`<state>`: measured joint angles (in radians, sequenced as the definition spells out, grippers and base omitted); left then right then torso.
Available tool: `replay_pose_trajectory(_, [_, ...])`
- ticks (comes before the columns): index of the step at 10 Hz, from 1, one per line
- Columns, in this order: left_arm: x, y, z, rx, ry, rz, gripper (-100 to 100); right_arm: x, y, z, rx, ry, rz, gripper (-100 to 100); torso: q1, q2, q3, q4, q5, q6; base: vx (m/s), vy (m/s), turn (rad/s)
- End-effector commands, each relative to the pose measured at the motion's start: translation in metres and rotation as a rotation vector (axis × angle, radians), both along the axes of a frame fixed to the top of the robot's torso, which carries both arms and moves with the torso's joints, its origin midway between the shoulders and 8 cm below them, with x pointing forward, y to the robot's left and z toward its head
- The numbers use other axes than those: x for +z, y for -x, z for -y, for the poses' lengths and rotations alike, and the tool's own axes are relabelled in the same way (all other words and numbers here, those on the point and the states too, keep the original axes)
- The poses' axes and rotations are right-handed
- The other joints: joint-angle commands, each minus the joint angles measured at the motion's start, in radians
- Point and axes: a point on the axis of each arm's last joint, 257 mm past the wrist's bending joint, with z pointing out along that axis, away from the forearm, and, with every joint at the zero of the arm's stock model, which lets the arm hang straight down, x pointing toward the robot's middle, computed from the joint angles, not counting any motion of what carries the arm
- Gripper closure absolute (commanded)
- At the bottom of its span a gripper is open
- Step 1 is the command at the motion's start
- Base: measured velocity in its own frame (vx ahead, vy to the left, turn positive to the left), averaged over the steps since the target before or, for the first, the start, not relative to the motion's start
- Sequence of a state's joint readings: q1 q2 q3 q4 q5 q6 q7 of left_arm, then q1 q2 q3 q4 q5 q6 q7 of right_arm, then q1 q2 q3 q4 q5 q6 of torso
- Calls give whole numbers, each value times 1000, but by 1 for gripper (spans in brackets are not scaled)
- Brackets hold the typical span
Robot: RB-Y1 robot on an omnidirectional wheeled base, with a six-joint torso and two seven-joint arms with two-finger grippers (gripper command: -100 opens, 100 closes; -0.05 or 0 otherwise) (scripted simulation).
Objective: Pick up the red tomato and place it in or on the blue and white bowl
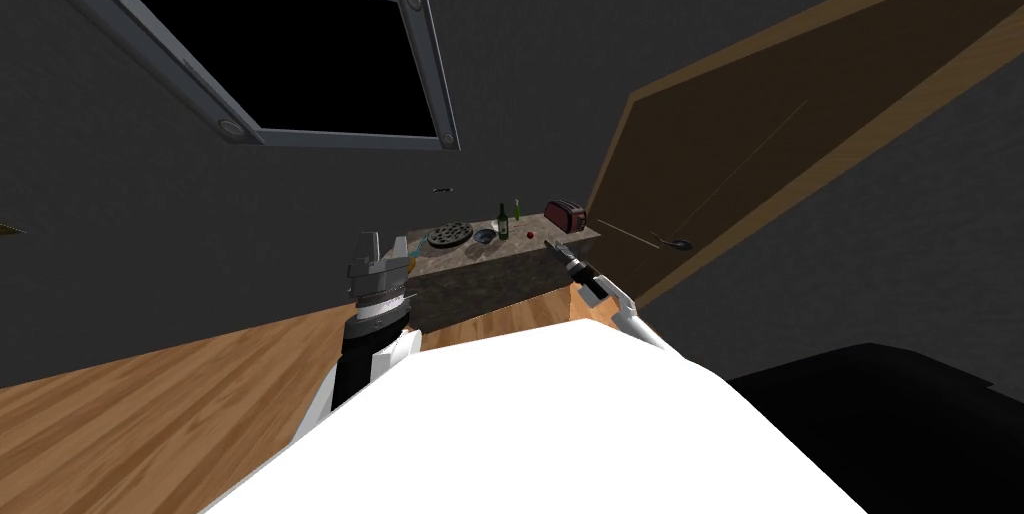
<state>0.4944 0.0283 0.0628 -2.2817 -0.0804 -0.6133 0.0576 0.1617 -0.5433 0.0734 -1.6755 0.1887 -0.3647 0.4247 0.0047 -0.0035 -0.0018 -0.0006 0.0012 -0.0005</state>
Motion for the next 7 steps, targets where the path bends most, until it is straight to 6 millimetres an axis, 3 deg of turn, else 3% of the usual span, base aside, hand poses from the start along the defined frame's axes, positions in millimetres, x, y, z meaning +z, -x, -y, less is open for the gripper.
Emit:
replay_pose_trajectory(1, [0, 0, 0, 0, 0, 0, 0, -21, -3, 16, -24, 86, -37, -100, 0, 0, 0, 0, 0, 0, 58, 55, 51])
replay_pose_trajectory(3, [0, 0, 0, 0, 0, 0, 0, -40, -5, 31, -47, 143, -75, -100, 0, -3, -2, -1, 0, 0, 72, 47, 39])
replay_pose_trajectory(7, [0, 0, 0, 0, 0, 0, 0, -94, -3, 82, -111, 350, -186, -100, 0, -5, -3, -1, 0, 0, 96, 43, 92])
